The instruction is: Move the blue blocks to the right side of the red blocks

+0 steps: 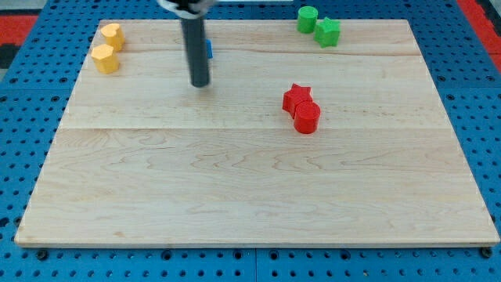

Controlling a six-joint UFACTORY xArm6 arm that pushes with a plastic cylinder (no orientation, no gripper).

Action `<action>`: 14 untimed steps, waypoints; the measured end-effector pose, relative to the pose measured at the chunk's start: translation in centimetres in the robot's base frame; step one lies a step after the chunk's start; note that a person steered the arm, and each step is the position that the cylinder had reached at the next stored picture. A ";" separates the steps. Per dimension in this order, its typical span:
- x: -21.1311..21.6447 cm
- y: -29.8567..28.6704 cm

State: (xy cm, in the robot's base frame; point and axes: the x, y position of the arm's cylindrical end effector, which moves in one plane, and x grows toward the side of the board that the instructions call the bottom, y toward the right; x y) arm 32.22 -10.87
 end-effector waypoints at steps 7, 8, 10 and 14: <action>-1.7 11.5; 0.8 17.1; 4.1 26.9; -4.5 13.0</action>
State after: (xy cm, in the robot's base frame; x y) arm 27.71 2.10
